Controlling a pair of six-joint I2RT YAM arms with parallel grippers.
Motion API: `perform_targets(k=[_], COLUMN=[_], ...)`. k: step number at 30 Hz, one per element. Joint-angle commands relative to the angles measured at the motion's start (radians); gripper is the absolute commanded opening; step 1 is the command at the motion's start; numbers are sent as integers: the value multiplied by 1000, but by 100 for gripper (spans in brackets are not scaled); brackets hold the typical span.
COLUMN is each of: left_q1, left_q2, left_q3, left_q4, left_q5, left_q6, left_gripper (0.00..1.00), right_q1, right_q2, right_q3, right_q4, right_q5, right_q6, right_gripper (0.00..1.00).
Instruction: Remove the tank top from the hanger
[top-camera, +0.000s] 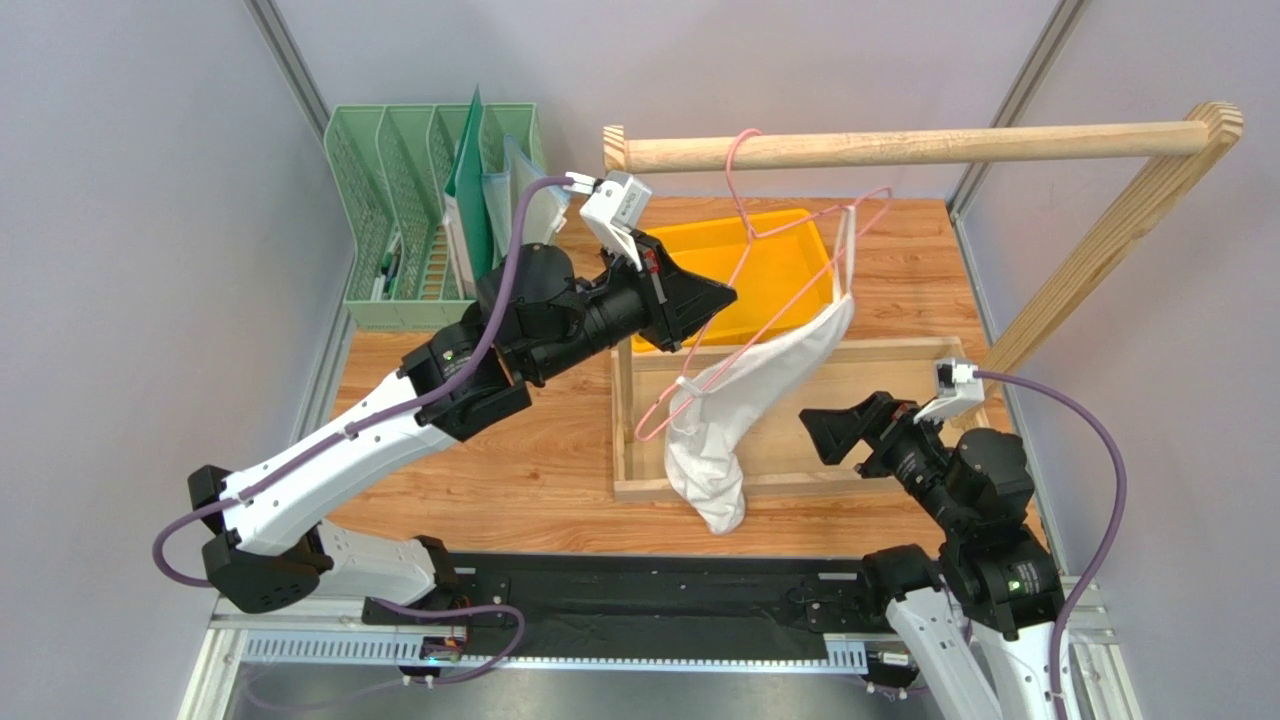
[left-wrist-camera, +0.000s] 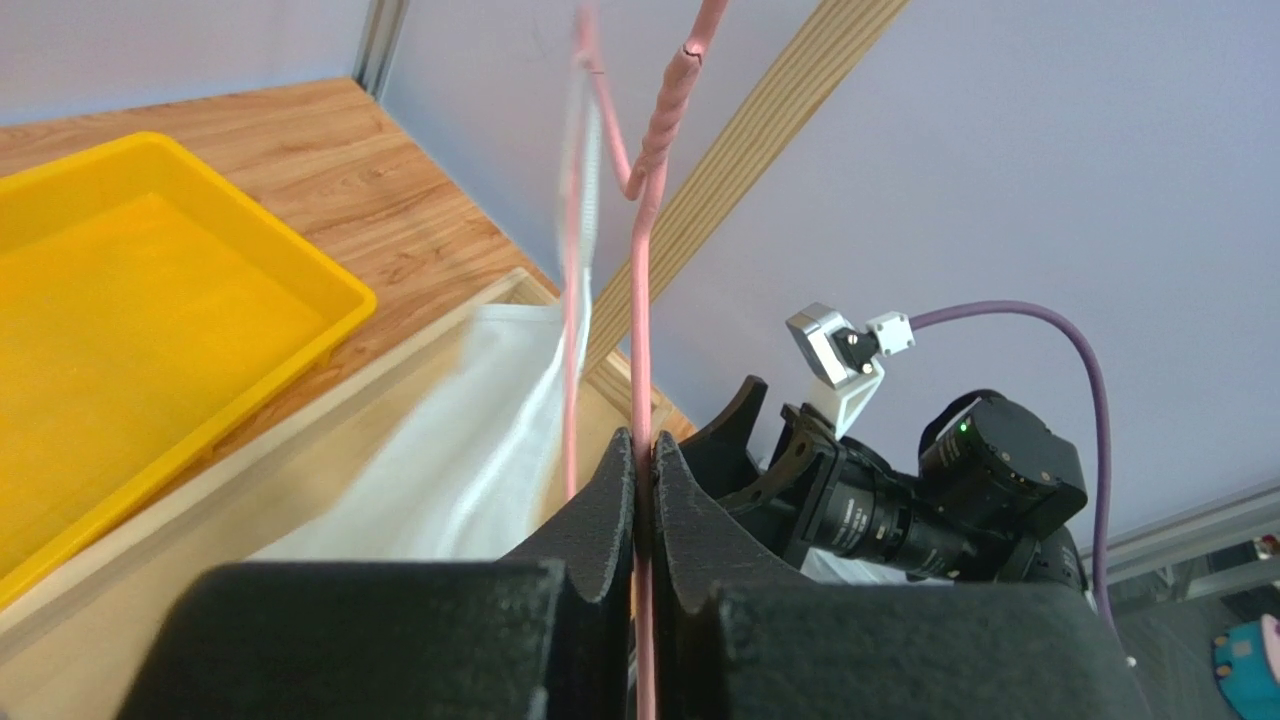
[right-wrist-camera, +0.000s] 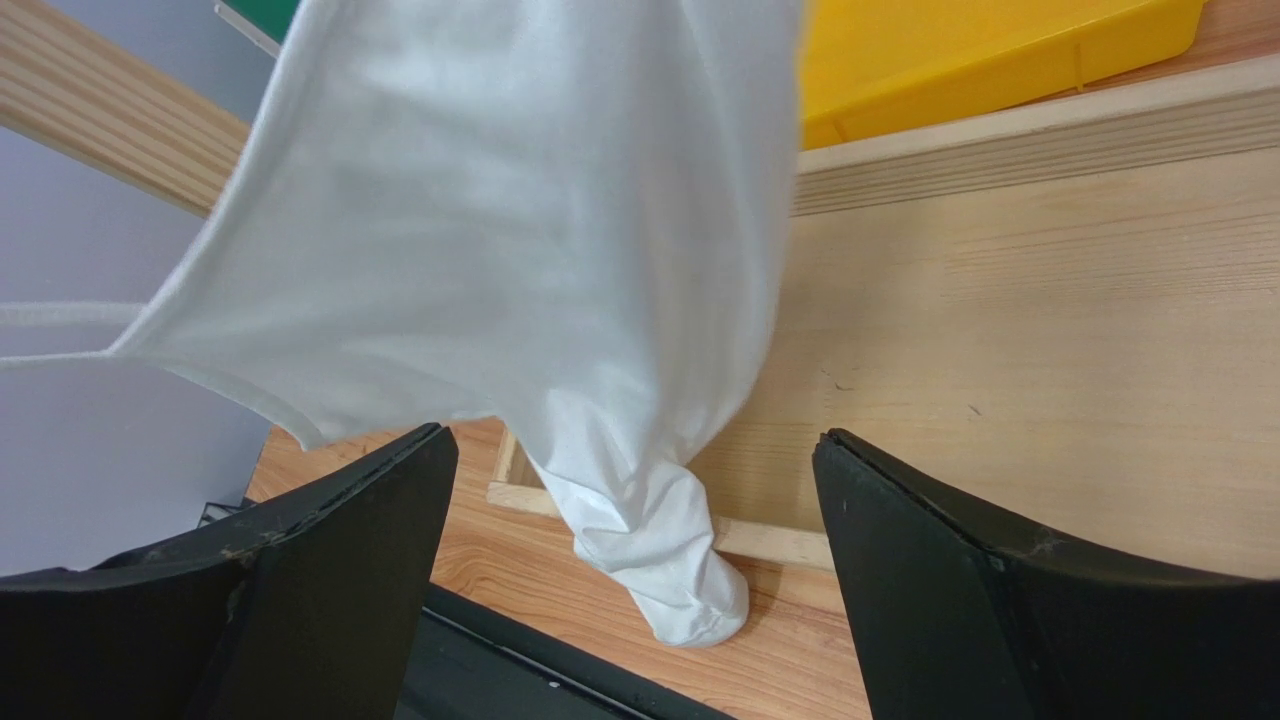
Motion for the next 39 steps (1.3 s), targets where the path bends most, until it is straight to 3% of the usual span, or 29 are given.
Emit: perform_targets(k=[1, 18, 29, 39], left_q1=[-13, -63, -66, -66], left_q2=[-4, -85, -23, -52], left_q3=[50, 181, 240, 104], left_q4=[-6, -163, -246, -163], left_q5=[16, -90, -156, -211], left_q6=[4, 114, 183, 174], left_gripper=[0, 0, 0, 0], right_q1=[-4, -4, -4, -4], right_q2=[-12, -1, 34, 159], right_q3=[46, 50, 77, 286], right_q4=[12, 12, 20, 119], right_q5=[-16, -7, -22, -323], right_q6=[-4, -3, -3, 131], right_gripper=[96, 95, 95, 93])
